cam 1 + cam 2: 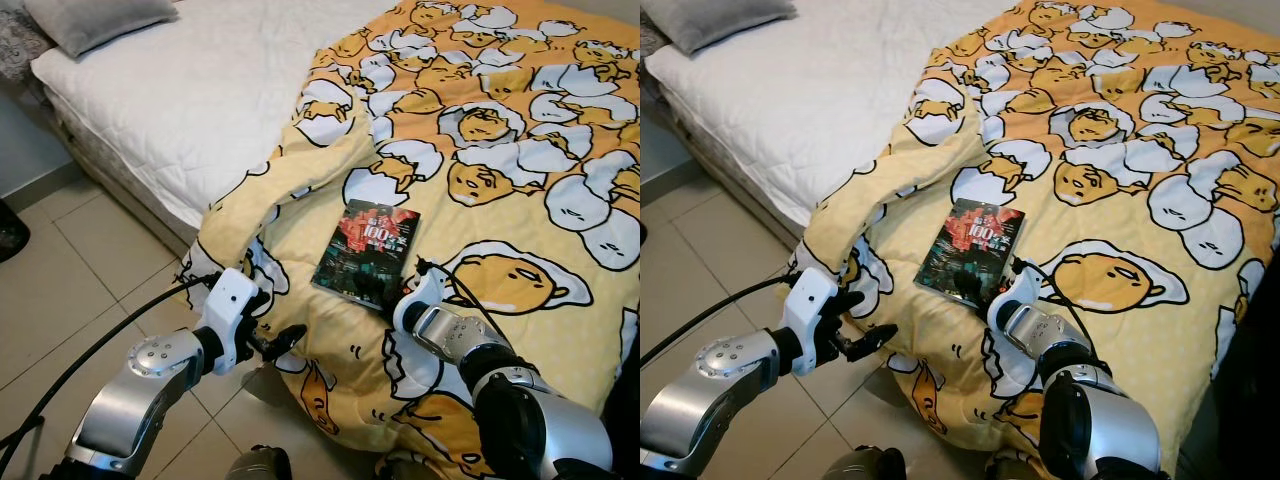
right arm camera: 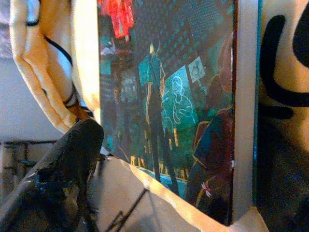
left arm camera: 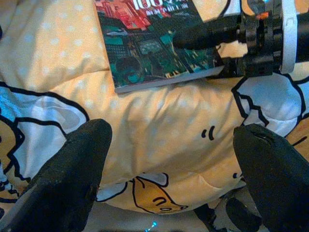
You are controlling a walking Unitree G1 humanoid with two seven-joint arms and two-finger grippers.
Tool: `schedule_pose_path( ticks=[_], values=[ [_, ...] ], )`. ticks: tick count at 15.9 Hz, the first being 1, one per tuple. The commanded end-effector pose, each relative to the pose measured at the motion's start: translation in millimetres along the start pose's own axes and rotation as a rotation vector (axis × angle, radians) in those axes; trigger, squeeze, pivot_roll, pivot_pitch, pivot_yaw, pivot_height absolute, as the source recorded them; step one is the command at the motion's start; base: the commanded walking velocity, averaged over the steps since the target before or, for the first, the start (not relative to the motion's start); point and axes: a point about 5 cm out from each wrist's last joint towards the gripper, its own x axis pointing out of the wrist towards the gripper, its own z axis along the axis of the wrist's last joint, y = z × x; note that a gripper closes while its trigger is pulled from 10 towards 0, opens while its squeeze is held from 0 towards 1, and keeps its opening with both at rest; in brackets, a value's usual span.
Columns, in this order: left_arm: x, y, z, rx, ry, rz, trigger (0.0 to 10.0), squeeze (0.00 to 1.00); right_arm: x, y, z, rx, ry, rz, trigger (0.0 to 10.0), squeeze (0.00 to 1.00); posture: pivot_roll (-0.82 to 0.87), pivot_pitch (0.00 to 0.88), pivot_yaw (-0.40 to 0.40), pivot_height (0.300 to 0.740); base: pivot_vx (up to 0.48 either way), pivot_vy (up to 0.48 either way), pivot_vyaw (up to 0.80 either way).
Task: Clean up the room
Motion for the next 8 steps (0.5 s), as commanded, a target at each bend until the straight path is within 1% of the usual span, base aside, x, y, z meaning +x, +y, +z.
schedule_pose_path(
  ticks=[1, 2, 3, 4, 5, 6, 8],
  values=[
    [-2.7, 1.4, -2, 0.008, 0.014, 0.012, 10.0, 0.0, 2.4, 8.8, 1, 0.095, -0.025, 0.068, 10.0, 0.0, 0.08, 0.135, 0.053, 0.74, 0.0, 0.0, 0.0],
    [-2.9, 1.1, -2, 0.008, 0.013, 0.011, 10.0, 0.0, 3.1, 15.0, 6, 0.135, -0.055, 0.11, 10.0, 0.0, 0.08, 0.134, 0.052, 0.74, 0.0, 0.0, 0.0],
    [-2.5, 0.9, -2, 0.007, 0.012, 0.01, 10.0, 0.0, 3.4, 21.7, 12, 0.167, -0.077, 0.151, 9.3, 0.0, 0.08, 0.129, 0.05, 0.74, 0.0, 0.0, 0.0],
    [-1.5, 0.7, -2, 0.006, 0.009, 0.009, 10.0, 0.0, 3.6, 27.8, 17, 0.182, -0.085, 0.188, 3.3, 0.0, 0.07, 0.126, 0.05, 0.74, 0.0, 0.0, 0.0],
    [-1.1, 0.9, -1, 0.006, 0.008, 0.009, 10.0, 0.0, 3.8, 30.0, 18, 0.18, -0.085, 0.197, 0.4, 0.0, 0.07, 0.124, 0.05, 0.74, 0.0, 0.0, 0.0],
    [-0.6, 0.9, -1, 0.006, 0.007, 0.009, 10.0, 0.0, 4.1, 32.4, 19, 0.177, -0.085, 0.206, 0.0, 0.0, 0.07, 0.123, 0.05, 0.74, 0.0, 0.0, 0.0],
    [0.0, 1.4, -1, 0.006, 0.007, 0.009, 10.0, 0.0, 4.7, 33.7, 19, 0.185, -0.085, 0.207, 0.0, 0.0, 0.07, 0.115, 0.049, 0.74, 0.0, 0.0, 0.0]
  ],
)
